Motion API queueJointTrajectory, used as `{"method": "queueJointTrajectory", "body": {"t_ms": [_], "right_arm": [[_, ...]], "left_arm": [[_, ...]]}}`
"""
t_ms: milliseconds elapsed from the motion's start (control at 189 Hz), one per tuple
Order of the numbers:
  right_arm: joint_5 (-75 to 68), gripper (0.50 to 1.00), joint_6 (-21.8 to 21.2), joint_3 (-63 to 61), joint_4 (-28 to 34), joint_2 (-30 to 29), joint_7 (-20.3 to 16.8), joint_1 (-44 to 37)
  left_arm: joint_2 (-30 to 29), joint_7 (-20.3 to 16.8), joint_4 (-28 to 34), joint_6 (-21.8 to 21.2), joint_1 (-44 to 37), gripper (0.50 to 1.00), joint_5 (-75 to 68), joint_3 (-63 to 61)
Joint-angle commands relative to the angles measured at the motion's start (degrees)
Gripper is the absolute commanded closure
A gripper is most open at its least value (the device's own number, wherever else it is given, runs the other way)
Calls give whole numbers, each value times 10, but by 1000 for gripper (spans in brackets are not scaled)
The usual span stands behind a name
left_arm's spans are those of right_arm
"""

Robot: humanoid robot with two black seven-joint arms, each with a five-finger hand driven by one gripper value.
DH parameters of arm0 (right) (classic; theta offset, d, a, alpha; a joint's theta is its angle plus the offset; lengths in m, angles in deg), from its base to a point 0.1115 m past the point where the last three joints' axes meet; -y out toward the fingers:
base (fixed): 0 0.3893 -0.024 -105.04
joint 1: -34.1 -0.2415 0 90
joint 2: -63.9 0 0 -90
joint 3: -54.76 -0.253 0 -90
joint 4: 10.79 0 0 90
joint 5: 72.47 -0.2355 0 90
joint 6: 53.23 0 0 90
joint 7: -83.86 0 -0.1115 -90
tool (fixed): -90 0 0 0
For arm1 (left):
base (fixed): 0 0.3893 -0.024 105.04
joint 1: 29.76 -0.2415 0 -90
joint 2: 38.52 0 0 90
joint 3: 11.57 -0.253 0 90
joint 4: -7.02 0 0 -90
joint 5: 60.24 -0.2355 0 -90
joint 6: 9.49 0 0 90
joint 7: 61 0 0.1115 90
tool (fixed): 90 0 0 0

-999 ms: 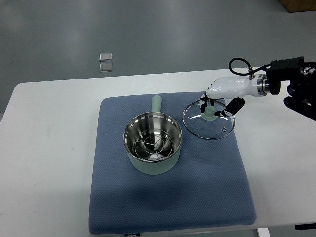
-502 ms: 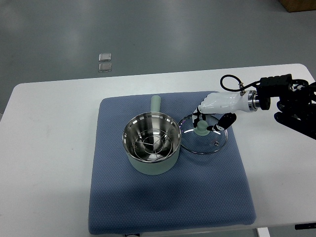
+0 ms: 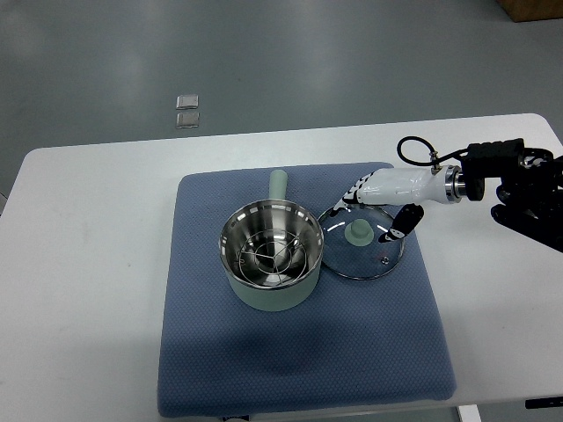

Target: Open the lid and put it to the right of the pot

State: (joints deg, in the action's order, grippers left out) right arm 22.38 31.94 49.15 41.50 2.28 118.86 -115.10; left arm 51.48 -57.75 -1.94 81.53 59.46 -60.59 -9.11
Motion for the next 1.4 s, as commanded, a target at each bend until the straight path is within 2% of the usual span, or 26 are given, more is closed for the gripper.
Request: {"method": "queueJointTrajectory", "body": {"t_ms": [0, 32, 69, 264, 317, 323, 344, 508, 561, 566, 624, 814, 1089, 1148, 1195, 1396], "right_arm": [[-67, 640, -6, 0, 1, 5, 0, -18], [-83, 634, -9, 0, 1, 6, 0, -22], [-118, 603, -18, 0, 1, 12, 0, -27], [-332, 601, -76, -51, -12, 11, 0, -24], [-332, 601, -76, -51, -12, 11, 0, -24], [-400, 601, -90, -62, -21, 8, 0, -20], [-431, 601, -94, -65, -25, 7, 0, -15], [-637, 601, -93, -66, -85, -19, 0, 18], [-637, 601, -93, -66, -85, -19, 0, 18], [-702, 601, -95, -67, -111, -35, 0, 30], [-778, 601, -96, -68, -138, -52, 0, 45], [-916, 601, -91, -69, -192, -87, -5, 75], [-1089, 599, -86, -80, -199, -97, -48, 98], [-1103, 597, -77, -85, -199, -104, -48, 103], [-1107, 574, -68, -92, -199, -119, -48, 110], [-1101, 572, -48, -124, -202, -145, -41, 134]], "left_arm": [[0, 0, 0, 0, 0, 500, 0, 0], [0, 0, 0, -1, 0, 500, 0, 0], [0, 0, 0, -1, 0, 500, 0, 0], [0, 0, 0, -1, 0, 500, 0, 0], [0, 0, 0, -1, 0, 500, 0, 0], [0, 0, 0, 0, 0, 500, 0, 0], [0, 0, 0, 0, 0, 500, 0, 0], [0, 0, 0, 0, 0, 500, 0, 0], [0, 0, 0, 0, 0, 500, 0, 0], [0, 0, 0, -1, 0, 500, 0, 0], [0, 0, 0, 0, 0, 500, 0, 0], [0, 0, 0, -1, 0, 500, 0, 0], [0, 0, 0, 0, 0, 500, 0, 0], [0, 0, 0, -1, 0, 500, 0, 0], [0, 0, 0, -1, 0, 500, 0, 0], [0, 0, 0, 0, 0, 500, 0, 0]]}}
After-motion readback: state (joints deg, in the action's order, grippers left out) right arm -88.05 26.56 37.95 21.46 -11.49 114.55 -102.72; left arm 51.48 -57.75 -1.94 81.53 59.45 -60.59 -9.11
